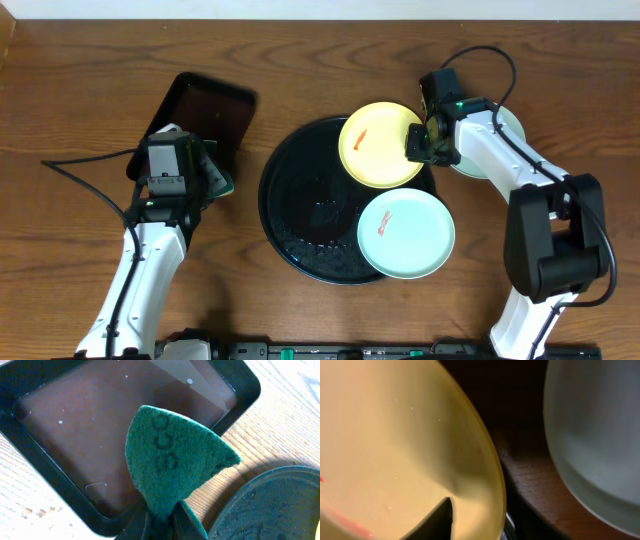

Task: Clean dirty plates on tray and stack at the side
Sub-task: 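Move the right gripper to the yellow plate's rim and grip it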

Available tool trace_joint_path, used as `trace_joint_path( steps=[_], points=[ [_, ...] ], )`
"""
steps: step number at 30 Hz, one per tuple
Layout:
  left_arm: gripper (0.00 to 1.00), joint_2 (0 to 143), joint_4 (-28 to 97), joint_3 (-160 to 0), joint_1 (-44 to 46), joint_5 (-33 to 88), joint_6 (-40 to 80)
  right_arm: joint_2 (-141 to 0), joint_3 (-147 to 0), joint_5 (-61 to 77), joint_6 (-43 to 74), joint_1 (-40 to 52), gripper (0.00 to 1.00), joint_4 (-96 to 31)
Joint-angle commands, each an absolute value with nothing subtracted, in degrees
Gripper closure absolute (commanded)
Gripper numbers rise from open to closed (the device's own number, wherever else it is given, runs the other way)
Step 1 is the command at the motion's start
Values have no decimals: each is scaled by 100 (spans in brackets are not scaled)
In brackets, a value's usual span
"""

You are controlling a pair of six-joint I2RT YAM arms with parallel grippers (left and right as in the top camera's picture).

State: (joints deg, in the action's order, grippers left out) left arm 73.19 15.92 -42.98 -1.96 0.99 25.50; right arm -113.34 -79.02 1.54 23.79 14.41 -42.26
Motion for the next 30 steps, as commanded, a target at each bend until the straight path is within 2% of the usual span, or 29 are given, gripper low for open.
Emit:
trace_joint_path(
  steps=[1,3,4,11,17,30],
  points=[
    [93,7266,1588,-4296,-224,91,2558,-11380,-7887,89,2464,1481,84,-4187],
    [93,7266,1586,-4296,-224,91,2558,-11380,-7889,89,2460,1479,97,-4198],
    [92,7266,1584,-4296,-224,91,2558,-11380,-7891,97,2458,1481,99,-4206],
    [93,7266,1577,-4296,-189,176,2556,-11378,-7909,727,2193,1723,99,-4160],
    [93,7266,1304,-4296,-23,1031,2510,-11380,-7907,775,2053,2259,99,-3999],
    [93,7290,1160,-4296,766,1052,2519,-11382,-7905,799,2051,2740,99,-3933]
  ],
)
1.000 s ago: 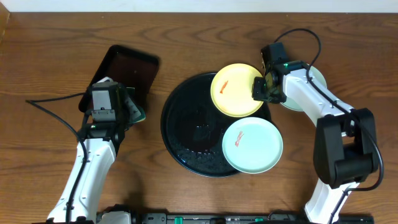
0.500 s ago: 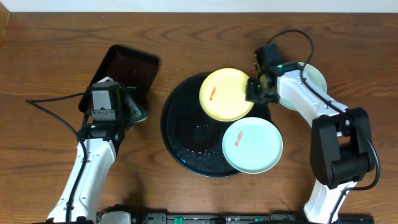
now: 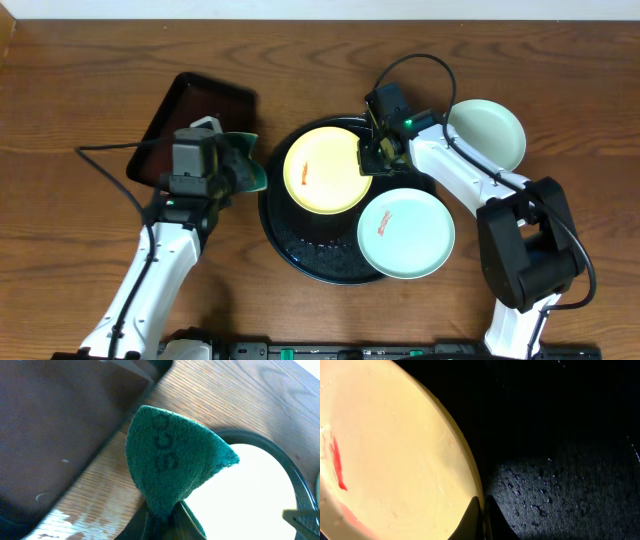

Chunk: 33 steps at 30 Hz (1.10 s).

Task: Clean dirty plates on tray and stack at the side
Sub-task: 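Move the right gripper to the yellow plate's rim and grip it, then lower the sponge onto the yellow plate with the left gripper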

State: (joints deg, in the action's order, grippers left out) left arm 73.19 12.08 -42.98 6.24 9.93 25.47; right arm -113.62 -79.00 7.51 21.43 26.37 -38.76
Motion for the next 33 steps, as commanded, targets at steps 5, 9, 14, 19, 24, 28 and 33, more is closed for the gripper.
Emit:
trace_joint_path(
  steps=[5,9,14,19,24,28,33],
  points=[
    [93,7312,1074,-4296,941,1050,2519,-11382,-7898,799,1911,2888,99,-4064],
    [93,7325,1055,-4296,974,1055,2554,-11382,-7898,794,1782,2993,99,-4185],
    [93,7378,991,-4296,974,1118,2600,-11382,-7898,770,1769,3048,99,-4239],
    [93,7384,932,-4296,980,1120,3100,-11382,-7898,657,1767,3046,99,-4215],
    [93,7387,840,-4296,1205,1138,3208,-11382,-7896,585,1741,3048,99,-4174],
    [92,7476,602,-4296,1553,1138,3208,-11415,-7894,604,1509,3087,99,-4084],
    [93,7756,235,-4296,1914,1129,3208,-11566,-7894,696,1514,3096,99,-4056]
  ],
)
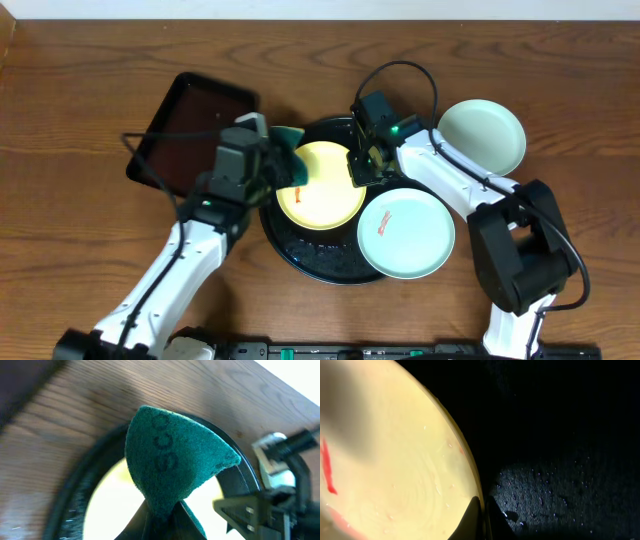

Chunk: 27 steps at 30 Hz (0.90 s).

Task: Clean dirty plates on tray and stack at the side
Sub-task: 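Lower the sponge onto the yellow plate with the left gripper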

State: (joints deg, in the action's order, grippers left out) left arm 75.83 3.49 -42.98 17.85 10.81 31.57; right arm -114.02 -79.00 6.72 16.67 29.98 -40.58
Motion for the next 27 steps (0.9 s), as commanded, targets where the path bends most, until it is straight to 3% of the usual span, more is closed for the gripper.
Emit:
trace_joint_path(
  steps=[1,27],
  points=[
    [93,7826,187,-4296,1944,1131,3216,-11620,-7894,755,1514,3098,99,-4058],
    [93,8873,-137,-4296,2528,1041,4246,-11767,-7894,624,1516,3074,99,-3830]
  ],
)
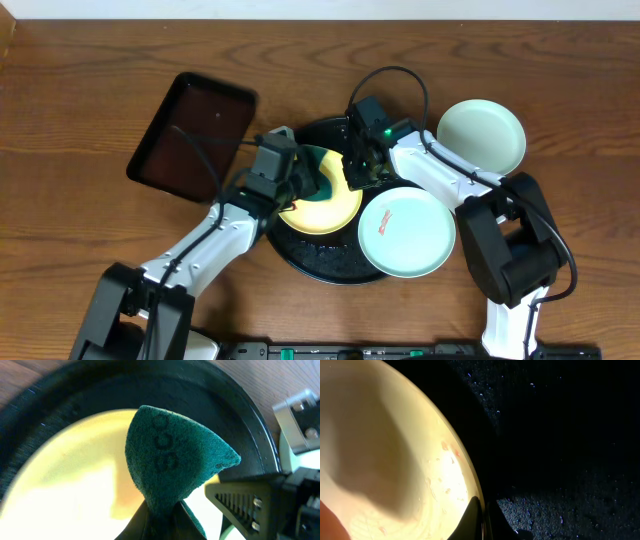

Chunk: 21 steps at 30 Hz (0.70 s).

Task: Clean dirty plates on tray and stack at the side
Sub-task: 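Lower the sponge onto the yellow plate with the left gripper, then scrub the yellow plate with the sponge in the left gripper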

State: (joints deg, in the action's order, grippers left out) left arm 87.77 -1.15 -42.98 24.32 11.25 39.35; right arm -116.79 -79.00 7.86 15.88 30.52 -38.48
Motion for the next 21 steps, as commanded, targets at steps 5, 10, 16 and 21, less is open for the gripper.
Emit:
trace_joint_path(
  steps=[5,10,16,21],
  points=[
    [93,9111,64,-4296,2543,672,4661,-11767,-7894,624,1516,3074,99,-3848],
    [93,9393,60,-4296,2543,646,4663,-11767,-7894,624,1516,3074,99,-3850],
    [92,9769,263,-4296,2543,-213,4659,-11767,-7894,624,1516,3074,99,-3859],
    [93,9701,628,-4298,2541,-982,4407,-11767,-7894,622,1514,3068,99,-3863]
  ],
)
